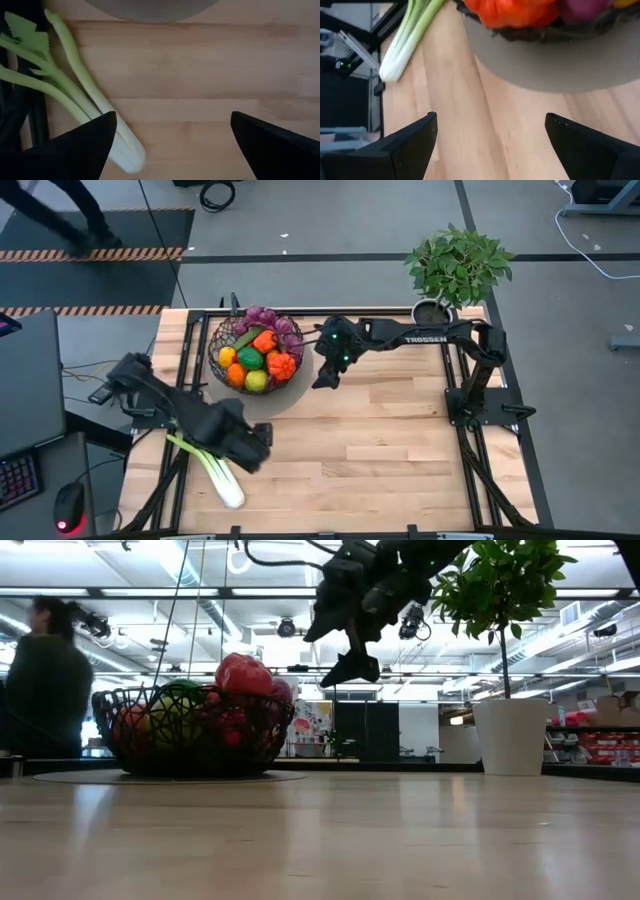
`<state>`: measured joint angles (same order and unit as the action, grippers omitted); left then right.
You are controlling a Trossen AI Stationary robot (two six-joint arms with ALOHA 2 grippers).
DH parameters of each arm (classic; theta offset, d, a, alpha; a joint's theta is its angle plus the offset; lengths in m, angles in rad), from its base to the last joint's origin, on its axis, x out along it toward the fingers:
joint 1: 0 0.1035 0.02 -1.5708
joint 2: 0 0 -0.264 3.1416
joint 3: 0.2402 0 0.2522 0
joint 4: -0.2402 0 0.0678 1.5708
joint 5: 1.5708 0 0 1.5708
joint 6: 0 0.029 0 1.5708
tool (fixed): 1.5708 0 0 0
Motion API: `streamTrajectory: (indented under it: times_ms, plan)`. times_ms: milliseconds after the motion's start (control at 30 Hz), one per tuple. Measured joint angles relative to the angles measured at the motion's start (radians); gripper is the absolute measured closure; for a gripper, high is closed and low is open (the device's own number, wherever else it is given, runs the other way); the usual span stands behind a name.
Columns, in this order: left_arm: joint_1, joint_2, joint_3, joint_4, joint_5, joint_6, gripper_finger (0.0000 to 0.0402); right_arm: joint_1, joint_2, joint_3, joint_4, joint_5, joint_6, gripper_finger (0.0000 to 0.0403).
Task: Build produce basket
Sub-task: Put the green celery into the black wire basket
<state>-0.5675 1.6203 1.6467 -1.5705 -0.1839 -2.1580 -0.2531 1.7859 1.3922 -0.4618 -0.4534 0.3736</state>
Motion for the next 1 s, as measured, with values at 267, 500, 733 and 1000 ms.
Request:
streamTrajectory:
  times_ms: [267, 500, 733, 1000]
  plan:
    - [-0.05, 0.085, -0.119, 0.017, 0.201, -0.051, 0.0003, -0.012, 0.0, 0.0, -0.104, -0.049, -0.032, 0.003]
    - [-0.082, 0.034, -0.203, -0.002, 0.177, -0.051, 0.0038, -0.008, -0.034, 0.0, -0.184, -0.04, -0.023, 0.003]
    - [-0.133, -0.008, -0.293, 0.016, 0.164, -0.056, 0.0058, 0.021, -0.094, 0.0, -0.175, 0.017, 0.088, 0.0031]
    - [-0.246, -0.037, -0.501, 0.215, 0.248, -0.088, 0.0058, 0.102, -0.149, 0.0, -0.164, 0.136, 0.259, 0.0031]
